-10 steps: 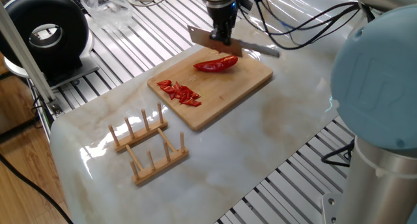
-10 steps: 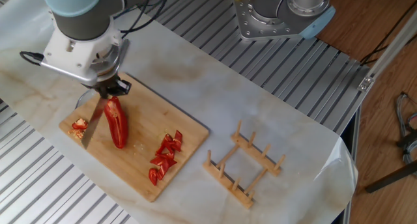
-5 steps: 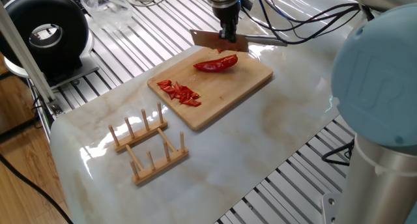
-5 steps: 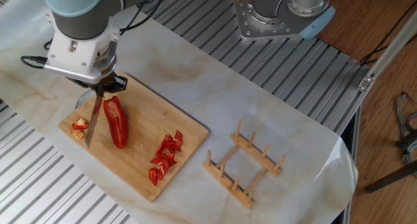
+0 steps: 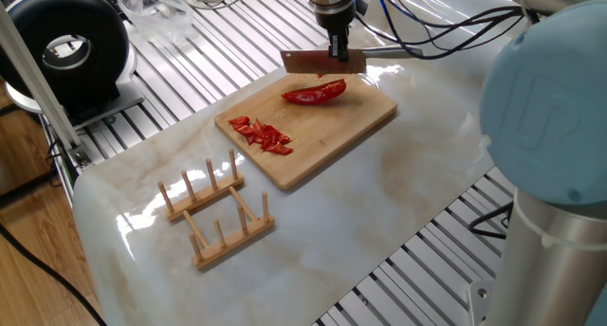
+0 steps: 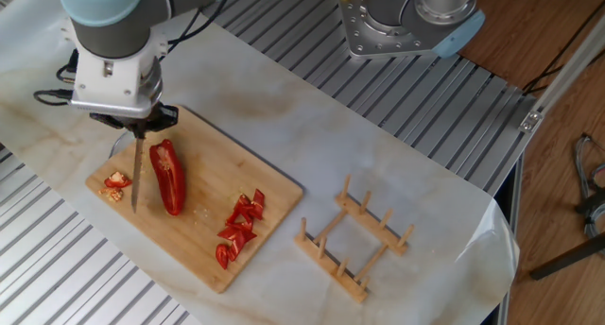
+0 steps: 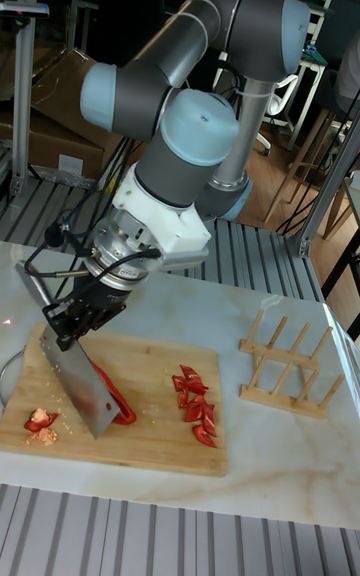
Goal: Chop the chili peppers
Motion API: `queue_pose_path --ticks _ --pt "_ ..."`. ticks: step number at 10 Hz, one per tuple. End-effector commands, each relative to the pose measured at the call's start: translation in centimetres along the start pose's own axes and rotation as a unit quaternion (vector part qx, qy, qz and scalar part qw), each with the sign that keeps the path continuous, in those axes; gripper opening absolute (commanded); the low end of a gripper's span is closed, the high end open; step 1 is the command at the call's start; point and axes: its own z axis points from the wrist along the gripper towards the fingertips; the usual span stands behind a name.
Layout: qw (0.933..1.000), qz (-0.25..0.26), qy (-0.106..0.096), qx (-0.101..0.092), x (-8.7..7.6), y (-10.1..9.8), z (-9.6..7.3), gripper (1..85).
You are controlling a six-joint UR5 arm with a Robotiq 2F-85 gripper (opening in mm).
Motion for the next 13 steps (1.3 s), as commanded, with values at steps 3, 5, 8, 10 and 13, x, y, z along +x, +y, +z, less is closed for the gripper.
queue_pose_path --ticks 3,5,8,10,13 --pt "0.9949 -0.086 -0.039 -0.036 -1.3 1.4 1.0 1.3" --pt "0.9939 -0.084 -0.048 -0.053 -1.6 2.3 0.8 1.3" --pt "0.9924 -0.085 -0.057 -0.069 -2.0 3.3 0.6 1.3" --pt "0.9913 -0.083 -0.063 -0.081 -2.4 3.9 0.3 1.3" --pt "0.9877 -0.089 -0.083 -0.098 -3.5 5.0 -0.2 1.3"
